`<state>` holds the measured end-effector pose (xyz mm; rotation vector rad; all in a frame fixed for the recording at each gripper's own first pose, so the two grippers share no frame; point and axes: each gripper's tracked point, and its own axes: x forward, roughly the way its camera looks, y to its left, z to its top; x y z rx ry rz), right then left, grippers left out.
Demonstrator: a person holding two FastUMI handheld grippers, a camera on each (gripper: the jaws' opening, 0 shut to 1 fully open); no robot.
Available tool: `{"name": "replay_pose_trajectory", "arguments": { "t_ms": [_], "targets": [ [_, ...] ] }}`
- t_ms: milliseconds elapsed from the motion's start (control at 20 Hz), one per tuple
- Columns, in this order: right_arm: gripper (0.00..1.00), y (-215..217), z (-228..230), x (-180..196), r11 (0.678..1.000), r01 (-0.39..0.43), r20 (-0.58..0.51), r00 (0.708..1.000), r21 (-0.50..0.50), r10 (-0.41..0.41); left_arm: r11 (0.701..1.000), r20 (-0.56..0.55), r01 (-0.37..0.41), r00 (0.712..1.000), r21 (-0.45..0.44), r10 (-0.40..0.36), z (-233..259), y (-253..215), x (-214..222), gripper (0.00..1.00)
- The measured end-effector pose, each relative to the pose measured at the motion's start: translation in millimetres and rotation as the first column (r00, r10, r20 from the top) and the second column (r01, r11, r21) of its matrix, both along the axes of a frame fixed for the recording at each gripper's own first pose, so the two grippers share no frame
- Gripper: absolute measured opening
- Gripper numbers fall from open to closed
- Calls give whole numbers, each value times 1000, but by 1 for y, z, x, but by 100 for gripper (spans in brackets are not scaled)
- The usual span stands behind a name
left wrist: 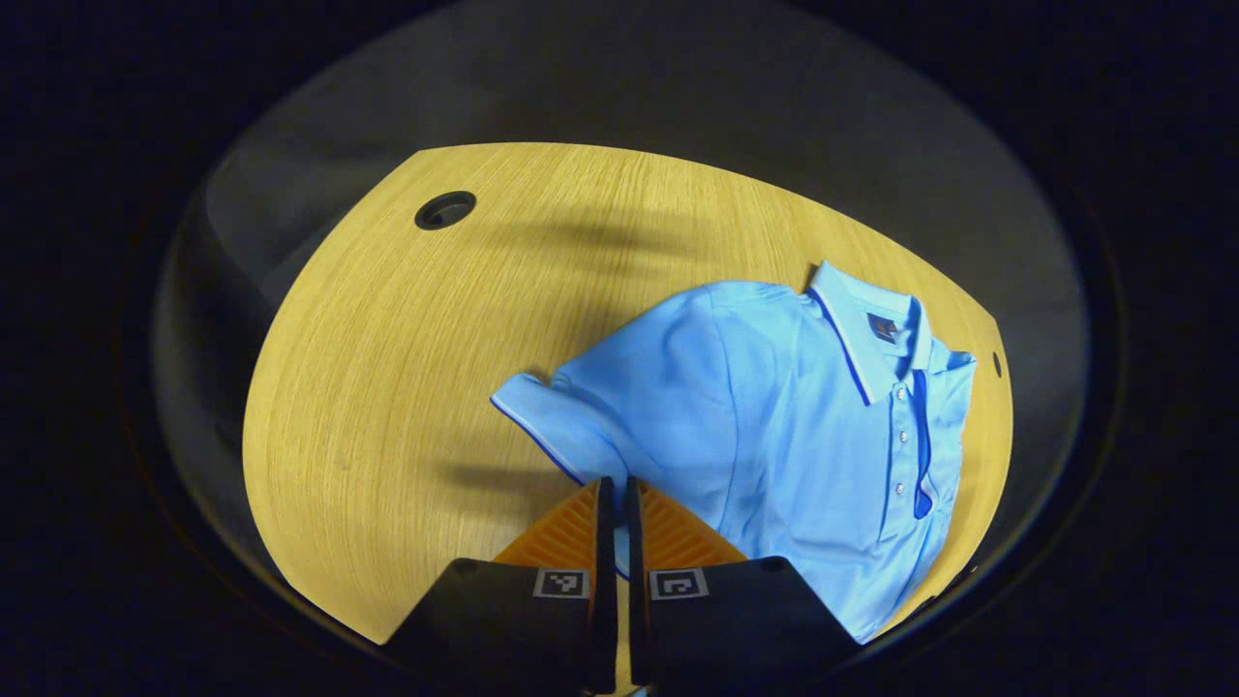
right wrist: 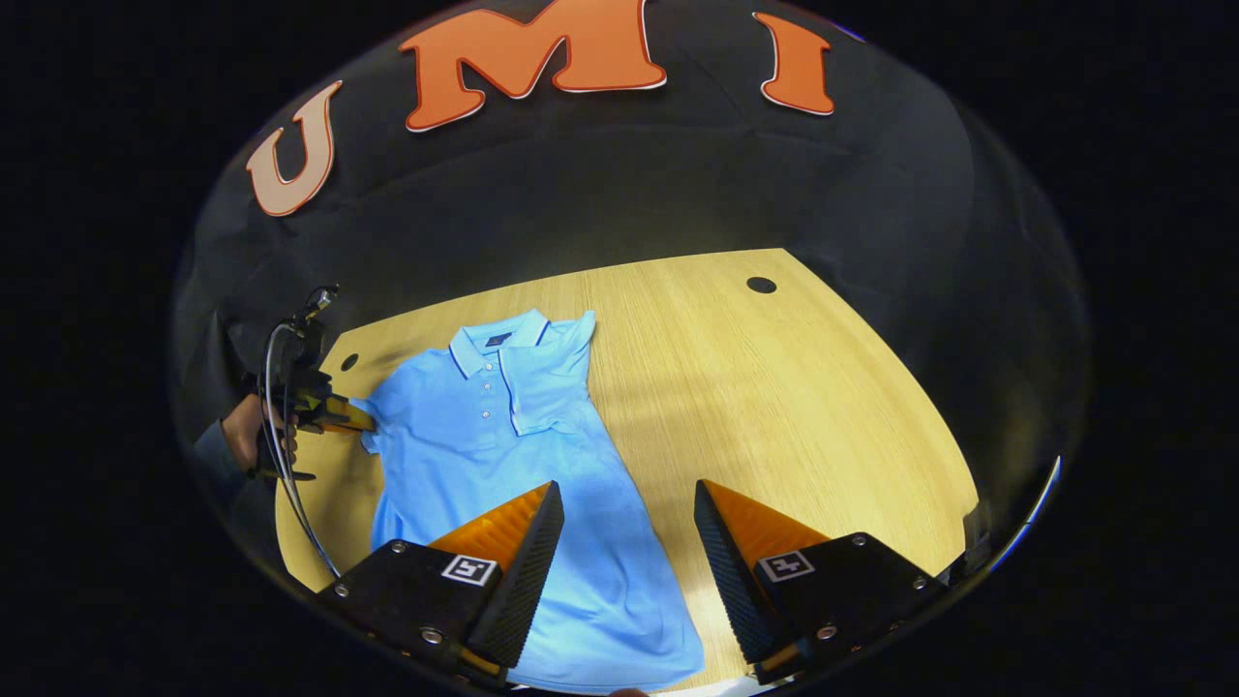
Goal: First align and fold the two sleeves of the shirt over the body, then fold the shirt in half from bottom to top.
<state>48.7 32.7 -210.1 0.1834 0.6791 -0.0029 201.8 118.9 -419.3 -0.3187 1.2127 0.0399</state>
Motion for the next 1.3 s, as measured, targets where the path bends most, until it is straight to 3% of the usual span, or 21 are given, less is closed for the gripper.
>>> {"name": "replay_pose_trajectory", "arguments": {
  "t_ms": [200,550,800,950,1050,1100,1300],
  "targets": [
    [83,-9,-7,-20,1000,31,-17,999,4,-31,998,108,68,992,-14,-66,29,-13,18,8],
    [83,-13,-17,-46,997,73,-40,997,9,-72,971,216,241,948,-7,-234,71,-72,36,8],
    [85,-15,-25,-72,994,105,-67,992,8,-104,936,253,350,910,-43,-329,85,-123,39,9],
    [85,-15,-30,-85,993,118,-75,990,19,-116,898,266,428,882,-106,-389,92,-156,32,9],
    [85,-18,-34,-91,993,115,-85,990,16,-113,870,290,459,870,-180,-399,104,-177,22,19],
    [85,-20,-36,-94,994,109,-85,991,14,-107,859,308,464,867,-215,-391,114,-184,16,30],
    [86,-24,-45,-99,997,68,-100,993,21,-66,884,330,447,862,-139,-385,125,-161,-8,78]
  ]
}}
